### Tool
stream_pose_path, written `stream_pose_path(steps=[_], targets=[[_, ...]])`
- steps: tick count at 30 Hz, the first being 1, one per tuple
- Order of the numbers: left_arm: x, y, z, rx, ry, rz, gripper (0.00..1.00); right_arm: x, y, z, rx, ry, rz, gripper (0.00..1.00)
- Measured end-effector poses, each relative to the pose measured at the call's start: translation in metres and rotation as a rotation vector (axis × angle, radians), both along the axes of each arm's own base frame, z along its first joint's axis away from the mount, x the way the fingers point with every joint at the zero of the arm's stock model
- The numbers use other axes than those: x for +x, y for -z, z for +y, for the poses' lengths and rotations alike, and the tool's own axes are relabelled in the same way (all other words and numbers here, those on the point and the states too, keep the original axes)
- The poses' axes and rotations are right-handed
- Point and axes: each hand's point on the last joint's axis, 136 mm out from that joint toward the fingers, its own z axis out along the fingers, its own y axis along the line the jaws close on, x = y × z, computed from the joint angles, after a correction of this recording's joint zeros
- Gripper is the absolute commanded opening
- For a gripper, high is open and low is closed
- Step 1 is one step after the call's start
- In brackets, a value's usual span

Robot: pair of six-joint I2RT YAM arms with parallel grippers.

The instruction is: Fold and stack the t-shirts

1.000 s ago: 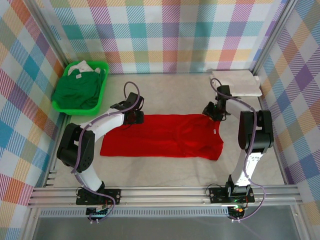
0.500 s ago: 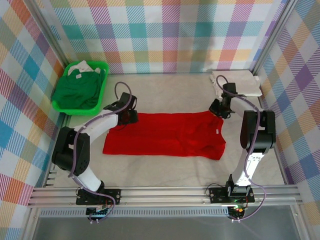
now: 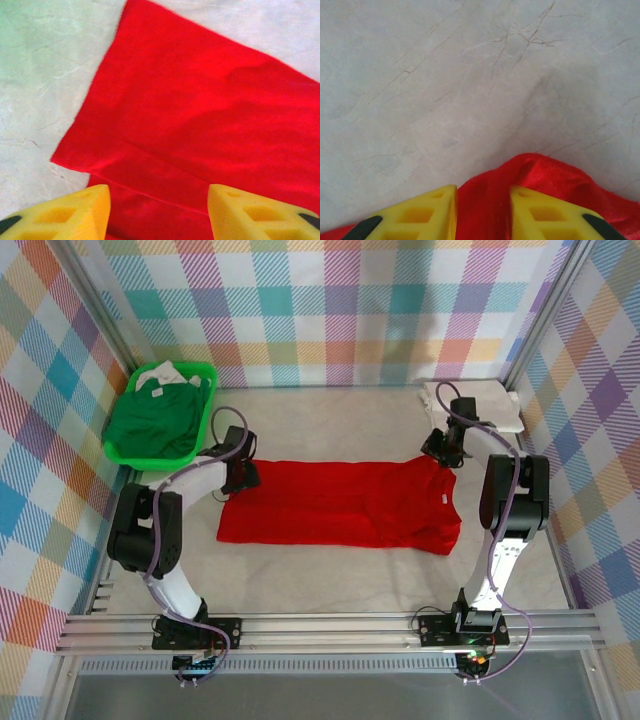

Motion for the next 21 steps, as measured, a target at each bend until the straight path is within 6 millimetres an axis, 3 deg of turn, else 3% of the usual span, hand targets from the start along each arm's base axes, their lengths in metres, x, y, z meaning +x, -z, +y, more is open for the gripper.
stream_pose_path(steps=[2, 5, 9, 12, 16, 17, 21], targets=[[0.001, 0.006, 0.007, 0.003, -0.018, 0.019, 0.58, -0.002, -0.01, 0.003, -0.006, -0.004, -0.012, 0.39], [0.005, 0.014, 0.008, -0.003, -0.025, 0.038, 0.57, -0.008, -0.043, 0.012, -0.02, -0.024, -0.078, 0.4], [0.005, 0.028, 0.003, -0.025, -0.02, 0.072, 0.49, -0.024, -0.095, 0.046, -0.019, -0.099, -0.194, 0.41], [0.005, 0.032, 0.002, -0.028, -0.022, 0.081, 0.39, -0.041, -0.118, 0.075, -0.01, -0.172, -0.254, 0.42], [0.007, 0.031, 0.002, -0.029, -0.023, 0.078, 0.27, -0.068, -0.11, 0.104, 0.001, -0.248, -0.231, 0.41], [0.007, 0.031, 0.002, -0.031, -0.027, 0.078, 0.22, -0.075, -0.102, 0.108, 0.0, -0.258, -0.207, 0.41], [0.007, 0.031, 0.002, -0.031, -0.026, 0.077, 0.22, -0.098, -0.055, 0.105, -0.015, -0.244, -0.079, 0.42]])
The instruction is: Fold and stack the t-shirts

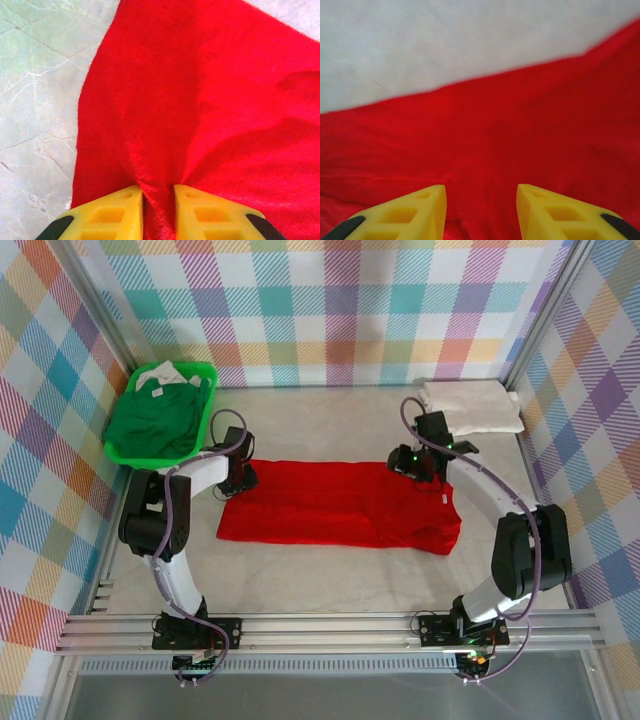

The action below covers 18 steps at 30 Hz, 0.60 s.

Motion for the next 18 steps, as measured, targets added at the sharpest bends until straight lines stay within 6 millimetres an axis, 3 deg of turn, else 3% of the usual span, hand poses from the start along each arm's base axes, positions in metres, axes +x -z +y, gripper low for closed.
stream_pose_path(steps=[3, 8, 12, 16, 18], targets=[[-0.002, -0.001, 0.0, -0.001, 0.0, 0.001, 0.18, -0.009, 0.033, -0.005, -0.032, 0.016, 0.09, 0.41], [-0.015, -0.009, 0.003, -0.008, -0.006, -0.009, 0.19, -0.011, 0.066, -0.008, -0.06, 0.035, 0.175, 0.41], [-0.025, -0.014, 0.006, -0.005, -0.016, -0.016, 0.23, -0.005, 0.081, -0.007, -0.066, 0.04, 0.22, 0.41], [-0.046, 0.004, 0.011, 0.005, -0.024, 0.043, 0.24, 0.004, 0.093, -0.001, -0.058, 0.037, 0.255, 0.4], [-0.051, 0.003, 0.012, -0.004, -0.033, 0.033, 0.25, 0.014, 0.092, 0.004, -0.043, 0.03, 0.247, 0.39]])
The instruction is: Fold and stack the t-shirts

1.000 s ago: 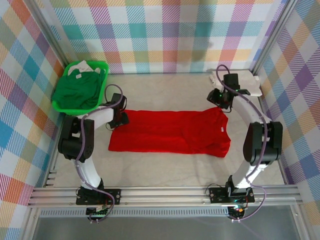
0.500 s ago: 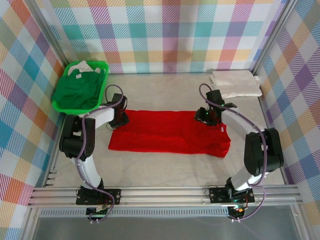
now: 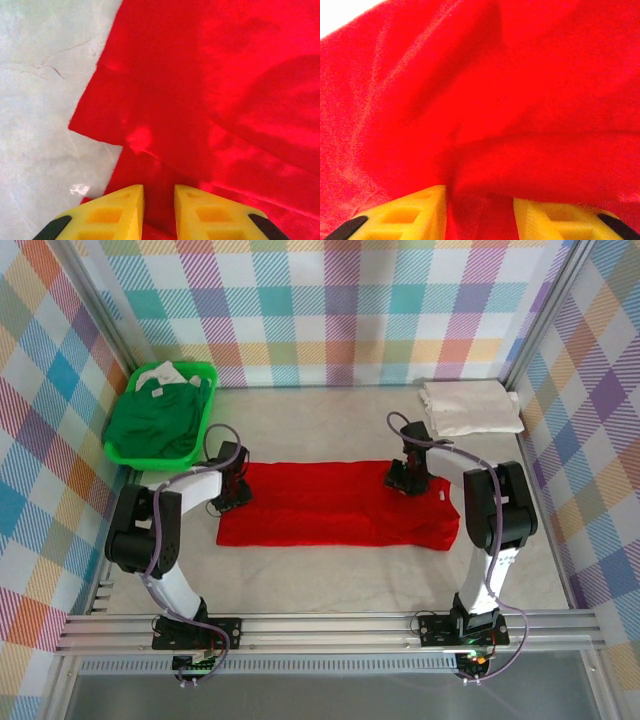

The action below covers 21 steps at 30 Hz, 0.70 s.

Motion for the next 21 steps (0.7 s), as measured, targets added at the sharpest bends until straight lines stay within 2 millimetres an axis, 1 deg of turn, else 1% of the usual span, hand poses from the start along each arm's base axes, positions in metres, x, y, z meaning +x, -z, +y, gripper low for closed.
stream_pose_path(steps=[1, 4, 6, 8, 9, 11, 12, 13, 14, 15, 17, 19, 21], targets=[[-0.005, 0.0, 0.0, -0.006, -0.004, 0.002, 0.25, 0.004, 0.0, 0.003, 0.005, -0.003, -0.002, 0.39], [-0.033, 0.0, 0.003, -0.027, -0.019, 0.02, 0.27, 0.025, -0.001, 0.02, 0.032, -0.032, -0.019, 0.39], [-0.056, -0.006, 0.004, -0.049, -0.03, 0.031, 0.29, 0.046, -0.003, 0.042, 0.056, -0.077, -0.047, 0.4], [-0.073, -0.021, 0.004, -0.066, -0.036, 0.009, 0.29, 0.066, -0.005, 0.069, 0.084, -0.144, -0.086, 0.41], [-0.079, -0.033, 0.002, -0.078, -0.032, -0.019, 0.3, 0.076, -0.007, 0.086, 0.105, -0.185, -0.107, 0.41], [-0.085, -0.06, -0.005, -0.118, -0.009, -0.097, 0.33, 0.094, -0.01, 0.112, 0.145, -0.247, -0.141, 0.41], [-0.086, -0.076, -0.01, -0.147, 0.008, -0.152, 0.34, 0.104, -0.012, 0.122, 0.164, -0.268, -0.16, 0.41], [-0.086, -0.089, -0.013, -0.169, 0.021, -0.195, 0.38, 0.11, -0.014, 0.132, 0.178, -0.288, -0.174, 0.42], [-0.085, -0.103, -0.016, -0.187, 0.032, -0.238, 0.39, 0.114, -0.016, 0.14, 0.19, -0.306, -0.186, 0.42], [-0.082, -0.114, -0.017, -0.195, 0.044, -0.271, 0.39, 0.116, -0.021, 0.144, 0.196, -0.315, -0.195, 0.43], [-0.072, -0.129, -0.019, -0.196, 0.06, -0.303, 0.39, 0.116, -0.031, 0.145, 0.196, -0.316, -0.205, 0.44], [-0.057, -0.134, -0.021, -0.184, 0.074, -0.298, 0.36, 0.113, -0.045, 0.14, 0.187, -0.305, -0.221, 0.43], [-0.031, -0.129, -0.025, -0.166, 0.086, -0.263, 0.34, 0.1, -0.062, 0.127, 0.172, -0.273, -0.228, 0.42]])
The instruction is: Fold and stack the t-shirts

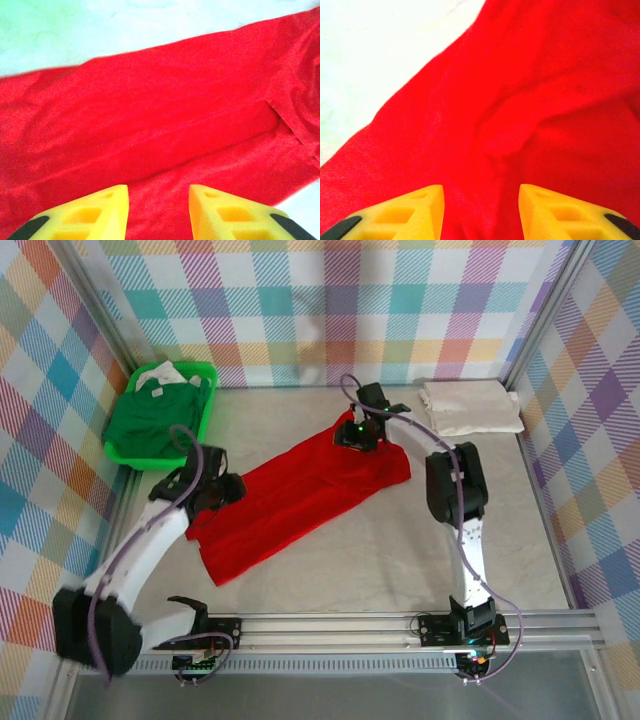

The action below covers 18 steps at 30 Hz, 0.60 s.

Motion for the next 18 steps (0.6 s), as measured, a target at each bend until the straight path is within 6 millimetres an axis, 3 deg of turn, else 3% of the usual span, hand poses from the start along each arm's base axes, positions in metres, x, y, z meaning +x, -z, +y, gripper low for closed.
stream_pose_path(steps=[3, 6, 12, 15, 18], targets=[[0.04, 0.032, -0.006, 0.027, 0.01, 0.076, 0.31, -0.033, -0.023, -0.021, -0.012, 0.055, 0.0, 0.35], [0.07, 0.067, -0.009, 0.053, 0.022, 0.156, 0.29, -0.066, -0.026, -0.041, -0.032, 0.106, 0.026, 0.31], [0.111, 0.112, -0.008, 0.089, 0.042, 0.236, 0.27, -0.103, 0.018, -0.063, -0.098, 0.173, 0.141, 0.28], [0.114, 0.127, -0.006, 0.101, 0.045, 0.265, 0.27, -0.102, 0.03, -0.062, -0.104, 0.188, 0.162, 0.28], [0.118, 0.125, -0.006, 0.099, 0.048, 0.258, 0.27, -0.099, 0.042, -0.059, -0.104, 0.194, 0.17, 0.28]])
